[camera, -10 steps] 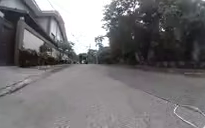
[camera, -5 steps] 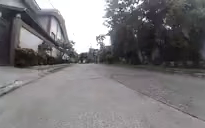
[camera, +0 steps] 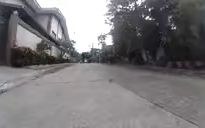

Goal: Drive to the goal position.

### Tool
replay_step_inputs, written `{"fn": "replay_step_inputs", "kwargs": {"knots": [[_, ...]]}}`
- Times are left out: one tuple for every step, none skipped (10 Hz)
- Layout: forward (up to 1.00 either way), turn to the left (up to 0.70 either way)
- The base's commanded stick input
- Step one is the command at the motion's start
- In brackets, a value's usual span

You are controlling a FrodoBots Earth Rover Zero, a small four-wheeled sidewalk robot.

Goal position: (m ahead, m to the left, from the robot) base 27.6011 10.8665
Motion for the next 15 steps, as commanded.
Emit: {"fn": "replay_step_inputs", "kwargs": {"knots": [[1.00,0.04],[1.00,0.04],[1.00,0.04],[1.00,0.04],[1.00,0.04],[1.00,0.04],[1.00,0.04],[1.00,0.04],[1.00,0.04],[1.00,0.04],[1.00,0.04],[1.00,0.04],[1.00,0.04],[1.00,0.04],[1.00,0.04]]}}
